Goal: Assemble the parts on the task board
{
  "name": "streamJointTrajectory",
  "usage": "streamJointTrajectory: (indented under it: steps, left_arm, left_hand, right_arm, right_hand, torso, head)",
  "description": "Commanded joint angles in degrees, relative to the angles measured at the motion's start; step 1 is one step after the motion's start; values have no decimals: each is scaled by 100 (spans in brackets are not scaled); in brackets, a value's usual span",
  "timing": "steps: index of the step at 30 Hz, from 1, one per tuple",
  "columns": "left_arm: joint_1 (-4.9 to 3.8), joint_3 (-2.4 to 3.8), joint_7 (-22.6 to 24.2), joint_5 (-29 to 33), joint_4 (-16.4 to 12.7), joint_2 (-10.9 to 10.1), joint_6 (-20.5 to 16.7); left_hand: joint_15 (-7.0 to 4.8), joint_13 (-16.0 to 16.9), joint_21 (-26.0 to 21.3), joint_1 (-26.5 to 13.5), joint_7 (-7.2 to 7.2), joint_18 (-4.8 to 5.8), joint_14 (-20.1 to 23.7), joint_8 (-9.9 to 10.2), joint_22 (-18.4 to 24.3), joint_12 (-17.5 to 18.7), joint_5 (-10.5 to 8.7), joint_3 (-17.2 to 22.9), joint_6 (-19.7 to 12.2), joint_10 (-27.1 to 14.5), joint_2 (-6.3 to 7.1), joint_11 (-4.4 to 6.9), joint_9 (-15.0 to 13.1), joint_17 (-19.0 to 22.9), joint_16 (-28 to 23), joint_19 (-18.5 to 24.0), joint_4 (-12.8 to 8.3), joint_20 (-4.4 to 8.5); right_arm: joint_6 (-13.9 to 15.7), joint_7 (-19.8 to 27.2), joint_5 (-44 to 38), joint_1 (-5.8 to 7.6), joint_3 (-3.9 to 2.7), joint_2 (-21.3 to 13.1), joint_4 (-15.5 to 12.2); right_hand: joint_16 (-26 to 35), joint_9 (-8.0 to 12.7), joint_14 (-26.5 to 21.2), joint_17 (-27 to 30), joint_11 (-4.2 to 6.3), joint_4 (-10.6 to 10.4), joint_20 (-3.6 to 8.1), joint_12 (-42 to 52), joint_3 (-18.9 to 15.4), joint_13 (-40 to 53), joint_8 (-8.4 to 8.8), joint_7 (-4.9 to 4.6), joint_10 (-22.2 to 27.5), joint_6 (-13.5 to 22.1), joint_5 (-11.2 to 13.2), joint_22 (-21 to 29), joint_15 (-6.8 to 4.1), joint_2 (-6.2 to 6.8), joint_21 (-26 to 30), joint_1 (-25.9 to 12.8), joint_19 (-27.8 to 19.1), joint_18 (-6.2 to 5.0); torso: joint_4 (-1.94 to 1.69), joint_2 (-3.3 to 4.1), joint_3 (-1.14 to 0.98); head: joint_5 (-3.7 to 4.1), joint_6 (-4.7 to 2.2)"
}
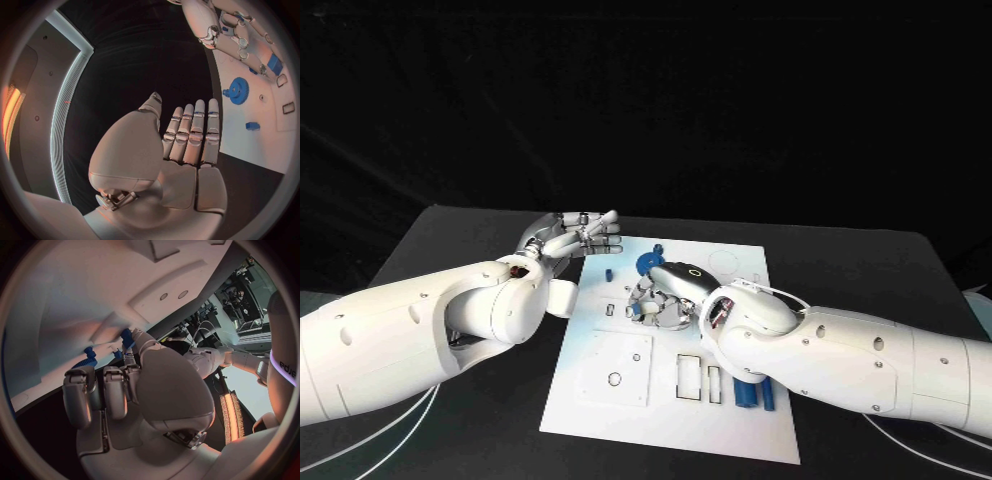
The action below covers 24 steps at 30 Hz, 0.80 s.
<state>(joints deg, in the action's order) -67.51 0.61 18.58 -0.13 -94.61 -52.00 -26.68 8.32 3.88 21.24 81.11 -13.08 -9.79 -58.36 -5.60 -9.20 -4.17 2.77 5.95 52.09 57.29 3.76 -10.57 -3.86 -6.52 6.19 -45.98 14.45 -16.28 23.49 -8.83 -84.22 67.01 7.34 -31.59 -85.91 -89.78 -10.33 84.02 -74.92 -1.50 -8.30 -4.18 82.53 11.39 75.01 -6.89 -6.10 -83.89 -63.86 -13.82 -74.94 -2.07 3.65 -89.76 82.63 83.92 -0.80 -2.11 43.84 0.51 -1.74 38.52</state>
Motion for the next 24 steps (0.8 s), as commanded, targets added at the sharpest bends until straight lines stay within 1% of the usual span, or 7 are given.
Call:
streamJointTrajectory:
  steps: [1,5,9,12,15,24]
  left_arm:
    - [-6,4,16,8,-17,7,101]
    - [-6,4,13,8,-17,6,105]
    - [-6,4,9,8,-17,1,105]
    - [-6,3,6,8,-16,-1,105]
    - [-6,3,3,8,-15,-3,106]
    - [-6,3,1,8,-13,-9,108]
  left_hand:
    - [34,-3,19,28,-51,-53,1,15,6,31,10,-13,0,-25,-8,-31,3,-10,-36,29,-24,8]
    - [34,-3,19,28,-51,-53,1,15,6,31,10,-13,0,-25,-8,-31,3,-10,-36,29,-24,8]
    - [34,-3,19,28,-51,-53,1,15,6,31,10,-13,0,-25,-8,-31,3,-10,-36,29,-24,8]
    - [35,-4,21,27,-50,-53,0,21,6,35,10,-17,-3,-31,-9,-32,3,-12,-41,31,-24,8]
    - [35,-4,21,27,-50,-53,0,21,6,35,10,-17,-3,-31,-9,-32,3,-12,-41,31,-24,8]
    - [35,-4,21,27,-50,-53,0,21,6,35,10,-17,-3,-31,-9,-32,3,-12,-41,31,-24,8]
  right_arm:
    - [-122,-125,-214,-23,10,12,36]
    - [-157,-155,-241,-28,11,16,55]
    - [-192,-178,-256,-30,12,24,83]
    - [-212,-196,-263,-30,12,24,90]
    - [-239,-226,-280,-30,12,21,95]
    - [-260,-310,-343,-31,12,-2,93]
  right_hand:
    - [-22,-83,598,-1508,41,-8,27,-39,6,702,-142,62,14,-96,-9,-1506,-45,-24,-24,-57,608,80]
    - [-22,-83,598,-1508,40,-10,27,-40,4,702,-143,61,14,-93,-8,-1504,-45,-18,-22,-69,607,79]
    - [-22,-82,598,-1508,37,-19,27,-58,-6,686,-142,56,28,-78,4,-1486,-42,2,1,-109,587,71]
    - [-22,-81,598,-1508,34,-24,26,-67,-10,678,-139,53,36,-67,10,-1480,-41,12,10,-128,581,69]
    - [-22,-78,598,-1508,30,-28,25,-77,-14,670,-134,47,44,-52,16,-1475,-38,24,16,-150,575,67]
    - [-22,-54,598,-1508,-9,-49,6,-154,-48,605,-91,-1,111,60,12,-1452,-9,128,46,-264,551,57]
  torso:
    - [3,-3,3]
    - [2,-3,-1]
    - [1,-3,2]
    - [-3,-2,0]
    - [2,-2,1]
    - [3,-2,0]
  head:
    - [3,12]
    - [6,17]
    - [9,16]
    - [14,17]
    - [14,17]
    - [25,27]
